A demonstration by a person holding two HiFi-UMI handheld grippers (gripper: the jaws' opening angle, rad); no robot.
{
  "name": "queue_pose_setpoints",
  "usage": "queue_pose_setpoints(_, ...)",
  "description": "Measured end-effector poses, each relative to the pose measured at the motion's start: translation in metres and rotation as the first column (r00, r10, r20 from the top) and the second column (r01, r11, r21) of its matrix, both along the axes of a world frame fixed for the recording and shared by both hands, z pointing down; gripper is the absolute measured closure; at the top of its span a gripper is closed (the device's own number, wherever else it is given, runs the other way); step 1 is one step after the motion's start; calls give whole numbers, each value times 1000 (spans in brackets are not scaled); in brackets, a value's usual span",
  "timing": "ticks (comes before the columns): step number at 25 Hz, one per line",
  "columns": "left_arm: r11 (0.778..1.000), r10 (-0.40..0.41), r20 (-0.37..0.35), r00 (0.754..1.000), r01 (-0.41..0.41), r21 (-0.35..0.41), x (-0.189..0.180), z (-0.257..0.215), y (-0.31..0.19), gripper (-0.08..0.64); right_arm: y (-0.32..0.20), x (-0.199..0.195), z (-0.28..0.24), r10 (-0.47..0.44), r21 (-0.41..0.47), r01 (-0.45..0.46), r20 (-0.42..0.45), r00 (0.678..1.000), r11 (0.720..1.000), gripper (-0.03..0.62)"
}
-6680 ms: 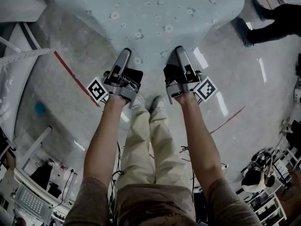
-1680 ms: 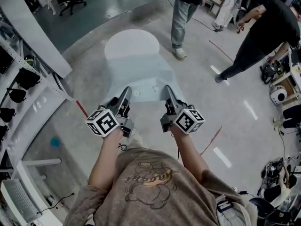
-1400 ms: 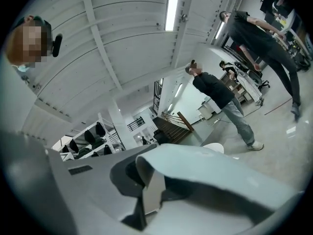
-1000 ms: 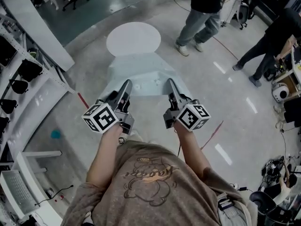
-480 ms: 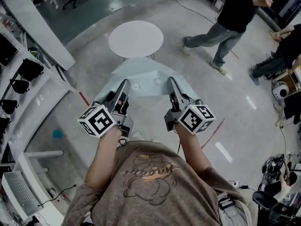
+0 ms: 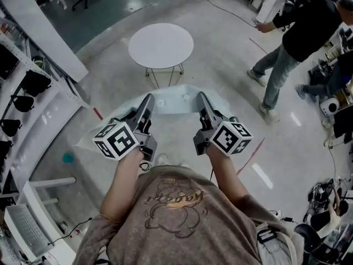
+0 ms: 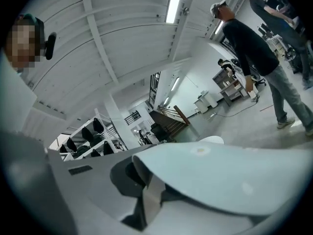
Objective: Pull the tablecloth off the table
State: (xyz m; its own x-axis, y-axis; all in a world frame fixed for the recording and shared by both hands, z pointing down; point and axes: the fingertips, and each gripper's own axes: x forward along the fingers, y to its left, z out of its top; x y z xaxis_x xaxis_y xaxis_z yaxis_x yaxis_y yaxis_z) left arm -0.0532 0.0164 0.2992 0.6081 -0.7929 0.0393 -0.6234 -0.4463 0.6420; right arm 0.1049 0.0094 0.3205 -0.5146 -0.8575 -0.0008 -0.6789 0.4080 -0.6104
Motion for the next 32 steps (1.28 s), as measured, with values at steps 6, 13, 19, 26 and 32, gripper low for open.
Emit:
queue_pose_setpoints(6,998,-5,3,1000,6,-63,-14,30,-12,537,-11,-13,25,1,-47,-3,-36,999,999,564)
queue_pose_setpoints(13,990,-8,2,1000,8,-142,-20,77,-20,534,-14,-17,62,17,-96,-22,-51,999,995,565)
queue_pose_setpoints(19,987,-4,15,1000,7,-160,-20,107,-29,534,-21,-18,91,28,-120,-36,-61,998,992,565)
queue_pose_setpoints(26,982,-3,21,1000,7,-187,-18,137,-32,534,-23,-17,122,28,-164,-37,-53,998,986,565)
queue_pose_setpoints(32,982,-4,33,999,10,-190,-19,144,-34,534,-25,-18,129,29,-183,-39,-56,998,982,566)
